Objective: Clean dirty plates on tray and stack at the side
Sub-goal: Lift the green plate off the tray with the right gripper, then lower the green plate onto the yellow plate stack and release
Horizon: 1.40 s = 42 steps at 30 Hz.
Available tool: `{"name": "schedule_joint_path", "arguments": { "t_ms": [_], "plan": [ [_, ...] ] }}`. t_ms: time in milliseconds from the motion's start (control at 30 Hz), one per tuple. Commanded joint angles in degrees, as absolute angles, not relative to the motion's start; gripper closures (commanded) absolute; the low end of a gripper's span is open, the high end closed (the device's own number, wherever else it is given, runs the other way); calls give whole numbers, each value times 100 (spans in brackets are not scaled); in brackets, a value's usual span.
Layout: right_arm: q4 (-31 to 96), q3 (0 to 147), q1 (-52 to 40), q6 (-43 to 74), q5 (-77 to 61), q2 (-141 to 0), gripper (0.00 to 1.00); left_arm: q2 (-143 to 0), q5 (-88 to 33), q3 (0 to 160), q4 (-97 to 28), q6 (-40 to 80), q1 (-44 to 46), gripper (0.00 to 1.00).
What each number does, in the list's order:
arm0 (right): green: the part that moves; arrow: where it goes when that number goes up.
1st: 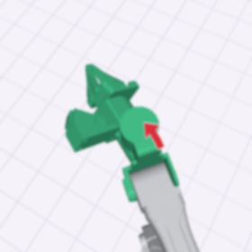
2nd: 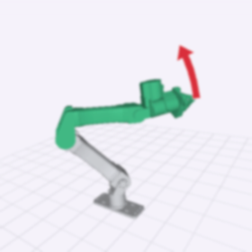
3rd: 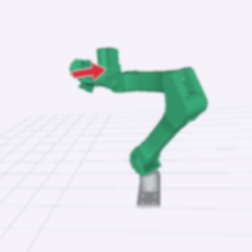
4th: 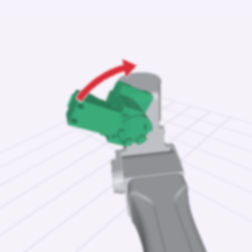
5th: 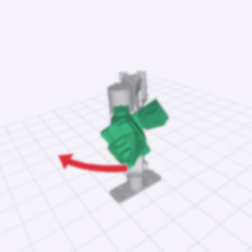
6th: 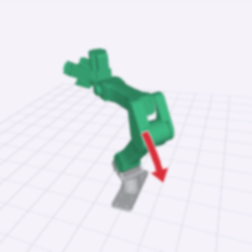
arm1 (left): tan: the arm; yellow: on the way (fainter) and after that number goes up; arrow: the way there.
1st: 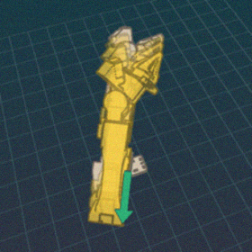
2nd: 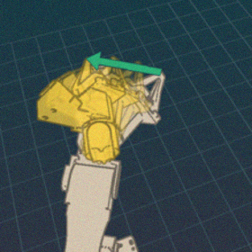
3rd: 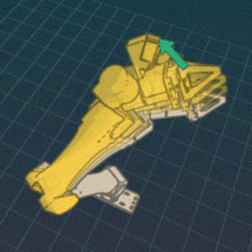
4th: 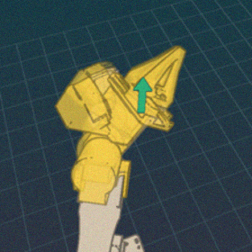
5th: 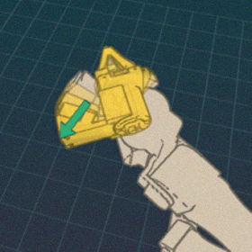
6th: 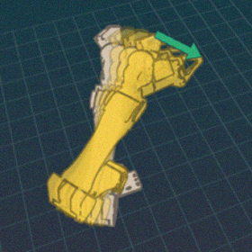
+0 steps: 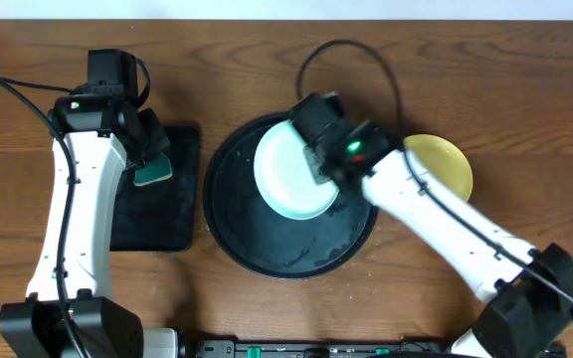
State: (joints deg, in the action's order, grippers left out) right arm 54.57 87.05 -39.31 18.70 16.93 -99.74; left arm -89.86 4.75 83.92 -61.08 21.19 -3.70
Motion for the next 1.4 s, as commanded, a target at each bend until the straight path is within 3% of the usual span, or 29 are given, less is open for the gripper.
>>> {"name": "schedule_joint_path", "arguments": {
  "t_ms": [0, 367, 667, 967, 1300, 1367],
  "plan": [
    [5387, 8753, -3260, 1986, 303, -9306, 99, -9015, 336, 8418, -6104, 2171, -395, 93],
    [6357, 8759, -399, 2010, -458, -8084, 99, -9015, 318, 8364, -6123, 2169, -395, 93],
    [6381, 7874, 1138, 1557, -434, -8136, 99, -9015, 320, 8364, -6123, 2169, -395, 93],
    [4431, 5911, 1363, 1577, -552, -8326, 99, -9015, 320, 8364, -6123, 2143, -395, 93],
    [3898, 5666, 1074, 1557, -613, -9231, 99, -9015, 320, 8364, -6187, 1603, -395, 93],
    [3964, 5666, 1048, 1557, -613, -9292, 87, -9015, 320, 8364, -6278, 1509, -395, 93]
  ]
}}
